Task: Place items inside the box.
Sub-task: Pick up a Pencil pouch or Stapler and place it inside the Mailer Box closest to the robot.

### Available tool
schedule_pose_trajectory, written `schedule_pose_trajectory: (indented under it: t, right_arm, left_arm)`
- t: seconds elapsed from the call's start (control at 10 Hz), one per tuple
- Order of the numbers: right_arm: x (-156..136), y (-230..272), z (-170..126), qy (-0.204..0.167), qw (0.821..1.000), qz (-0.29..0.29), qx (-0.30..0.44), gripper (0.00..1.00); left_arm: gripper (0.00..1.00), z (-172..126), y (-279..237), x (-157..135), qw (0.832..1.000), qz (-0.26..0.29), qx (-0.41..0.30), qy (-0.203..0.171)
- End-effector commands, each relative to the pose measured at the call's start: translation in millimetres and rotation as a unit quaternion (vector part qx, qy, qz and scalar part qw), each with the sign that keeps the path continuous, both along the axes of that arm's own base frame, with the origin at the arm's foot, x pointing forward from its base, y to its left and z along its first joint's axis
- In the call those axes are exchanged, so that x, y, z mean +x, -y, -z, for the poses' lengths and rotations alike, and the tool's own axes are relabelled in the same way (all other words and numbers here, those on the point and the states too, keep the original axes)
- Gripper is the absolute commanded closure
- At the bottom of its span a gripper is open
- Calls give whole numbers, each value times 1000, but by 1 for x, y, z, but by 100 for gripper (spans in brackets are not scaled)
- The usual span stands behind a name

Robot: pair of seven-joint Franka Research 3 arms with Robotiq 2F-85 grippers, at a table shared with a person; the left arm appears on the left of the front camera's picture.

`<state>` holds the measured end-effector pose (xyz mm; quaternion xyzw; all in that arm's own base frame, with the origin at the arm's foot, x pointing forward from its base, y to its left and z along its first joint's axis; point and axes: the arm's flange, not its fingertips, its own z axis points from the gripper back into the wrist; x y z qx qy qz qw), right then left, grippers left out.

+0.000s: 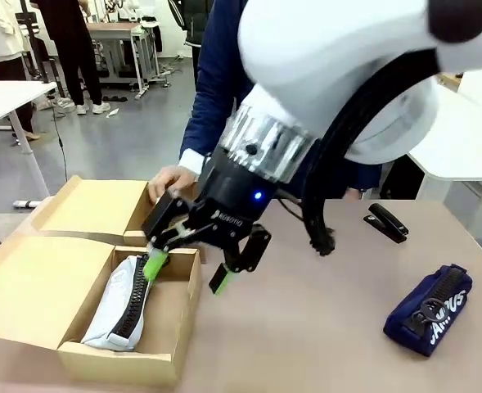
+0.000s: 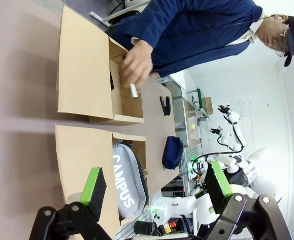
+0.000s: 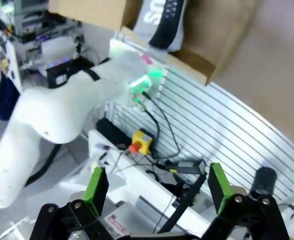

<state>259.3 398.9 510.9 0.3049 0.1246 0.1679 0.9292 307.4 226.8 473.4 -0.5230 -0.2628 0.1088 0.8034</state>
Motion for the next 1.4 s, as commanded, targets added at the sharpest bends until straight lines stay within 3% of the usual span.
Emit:
schedule_pose_trajectory:
  t: [0.0, 0.2, 0.3, 0.6, 0.7, 0.9, 1.1, 1.2, 1.3]
  right_arm:
    - [21, 90, -17, 7, 995, 40, 96, 0]
    - [25, 192, -25, 12, 980, 66, 186, 0]
    - [15, 251, -23, 25, 967, 109, 230, 0]
    - [-27, 384, -1, 78, 909, 223, 343, 0]
    - [-50, 427, 16, 80, 883, 310, 343, 0]
    - [-77, 461, 43, 86, 862, 371, 335, 0]
    - [-75, 458, 62, 84, 868, 382, 306, 0]
    - [-37, 515, -15, 83, 859, 380, 334, 0]
    - [-37, 515, -15, 83, 859, 380, 334, 0]
  left_arm:
    - [0, 0, 1, -1, 1000, 4, -1, 12]
    - [0, 0, 1, -1, 1000, 4, -1, 12]
    - [0, 0, 1, -1, 1000, 4, -1, 12]
    - [0, 0, 1, -1, 1000, 4, -1, 12]
    - [0, 0, 1, -1, 1000, 4, -1, 12]
    - [0, 0, 1, -1, 1000, 4, -1, 12]
    - [0, 0, 1, -1, 1000, 4, -1, 12]
    - [0, 0, 1, -1, 1000, 4, -1, 12]
    - [0, 0, 1, -1, 1000, 4, -1, 12]
